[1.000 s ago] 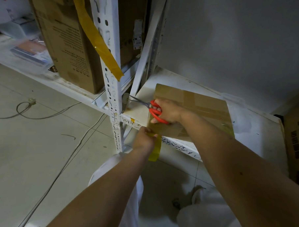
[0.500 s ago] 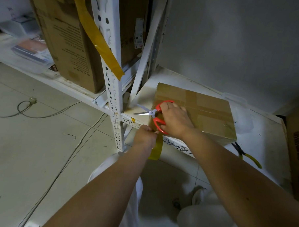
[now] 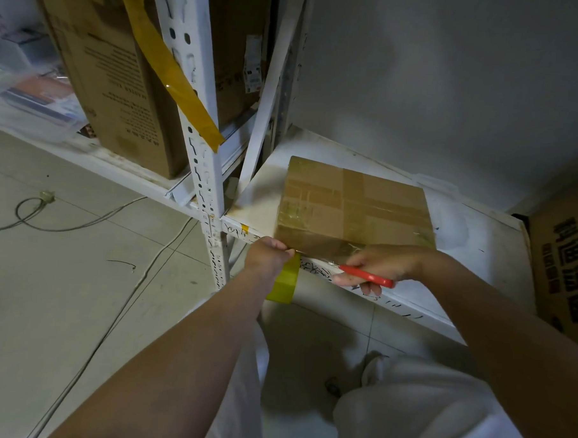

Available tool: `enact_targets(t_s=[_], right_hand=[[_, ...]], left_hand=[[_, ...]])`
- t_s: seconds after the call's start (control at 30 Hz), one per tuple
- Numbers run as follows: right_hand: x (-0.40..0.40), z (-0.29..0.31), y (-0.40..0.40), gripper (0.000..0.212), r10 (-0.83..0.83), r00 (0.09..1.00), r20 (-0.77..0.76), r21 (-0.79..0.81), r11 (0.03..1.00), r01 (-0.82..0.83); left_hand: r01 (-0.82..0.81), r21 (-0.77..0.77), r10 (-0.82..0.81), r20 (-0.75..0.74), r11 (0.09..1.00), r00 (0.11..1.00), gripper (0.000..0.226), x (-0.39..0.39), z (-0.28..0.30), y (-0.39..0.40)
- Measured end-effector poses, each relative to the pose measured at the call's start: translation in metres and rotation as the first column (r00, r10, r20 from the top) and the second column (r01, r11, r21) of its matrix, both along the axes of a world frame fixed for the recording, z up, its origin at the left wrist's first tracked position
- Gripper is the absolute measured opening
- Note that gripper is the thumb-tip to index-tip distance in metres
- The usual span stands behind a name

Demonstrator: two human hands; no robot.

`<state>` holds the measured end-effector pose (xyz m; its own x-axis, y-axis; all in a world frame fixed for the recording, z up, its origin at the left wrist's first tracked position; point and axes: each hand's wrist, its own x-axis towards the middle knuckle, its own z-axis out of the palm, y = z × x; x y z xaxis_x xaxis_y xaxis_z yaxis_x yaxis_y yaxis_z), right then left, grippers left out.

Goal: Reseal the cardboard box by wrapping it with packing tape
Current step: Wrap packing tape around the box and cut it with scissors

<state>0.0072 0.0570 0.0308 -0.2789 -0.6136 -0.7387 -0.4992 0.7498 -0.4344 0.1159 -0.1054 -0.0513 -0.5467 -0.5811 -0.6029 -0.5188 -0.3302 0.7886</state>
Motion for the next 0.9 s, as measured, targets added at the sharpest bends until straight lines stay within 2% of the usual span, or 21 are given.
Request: enact_targets(t_s=[0.1, 0.27, 0.5, 0.67, 0.8, 0.9], right_hand=[[-0.006, -0.016, 0.007, 0.091, -0.100, 0.993, 0.062, 0.129, 0.987, 0.091], [-0.005, -0.037, 0.001, 0.071, -0.204, 0.971, 0.127, 0.090, 0.977, 0.194], [-0.001, -0.042, -0.026, 0.055, -0.180, 0.978, 0.109, 0.060, 0.983, 0.175], [0.000, -0.043, -0.032, 0.064, -0.160, 0.981, 0.112, -0.021, 0.986, 0.163], [0.004, -0.046, -0.029, 0.051, -0.190, 0.976, 0.103, -0.140, 0.969, 0.203], [0.005, -0.048, -0.025, 0.054, -0.243, 0.968, 0.070, -0.214, 0.944, 0.252]], left_hand=[[0.053, 0.044, -0.053, -0.004, 0.998, 0.999, 0.026, 0.002, 0.003, -0.003], [0.154, 0.098, -0.156, 0.012, 0.983, 0.988, 0.017, 0.006, 0.002, -0.014], [0.246, 0.142, -0.246, -0.016, 0.959, 0.969, 0.013, 0.008, 0.002, -0.023], [0.228, 0.181, -0.224, -0.041, 0.957, 0.974, 0.016, 0.005, 0.002, -0.026], [0.228, 0.178, -0.224, -0.047, 0.957, 0.974, 0.015, 0.005, 0.003, -0.026], [0.226, 0.185, -0.221, -0.052, 0.956, 0.974, 0.015, 0.005, 0.004, -0.025]])
